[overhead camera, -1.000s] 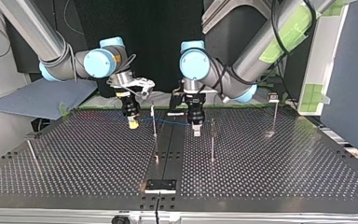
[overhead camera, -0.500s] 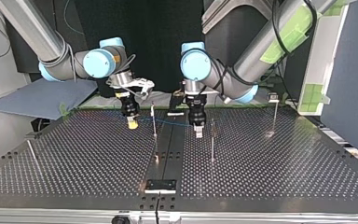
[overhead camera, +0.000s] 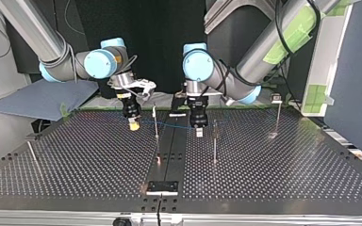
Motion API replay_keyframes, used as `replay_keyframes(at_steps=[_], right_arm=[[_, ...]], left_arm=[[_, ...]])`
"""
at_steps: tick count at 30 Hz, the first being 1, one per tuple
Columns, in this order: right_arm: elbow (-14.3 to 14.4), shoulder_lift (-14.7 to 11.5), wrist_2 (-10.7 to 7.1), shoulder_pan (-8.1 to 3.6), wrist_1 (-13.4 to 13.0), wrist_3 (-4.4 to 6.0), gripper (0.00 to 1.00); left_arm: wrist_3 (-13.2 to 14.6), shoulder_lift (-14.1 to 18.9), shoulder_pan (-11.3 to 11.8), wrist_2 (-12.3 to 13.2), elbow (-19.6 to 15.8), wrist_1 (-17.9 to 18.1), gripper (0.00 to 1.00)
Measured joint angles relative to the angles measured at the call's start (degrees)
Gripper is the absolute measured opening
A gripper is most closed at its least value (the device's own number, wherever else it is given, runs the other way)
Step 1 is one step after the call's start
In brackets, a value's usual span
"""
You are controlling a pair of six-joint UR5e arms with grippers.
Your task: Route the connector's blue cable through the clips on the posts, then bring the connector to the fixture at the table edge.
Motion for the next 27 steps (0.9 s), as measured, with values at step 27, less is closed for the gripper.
replay_keyframes(at_steps=[27], right_arm=[[0.34, 0.00, 0.02, 0.03, 1.59, 0.00, 0.02]], left_arm=[[0.57, -0.21, -0.99, 0.61, -0.93, -0.75, 0.02]])
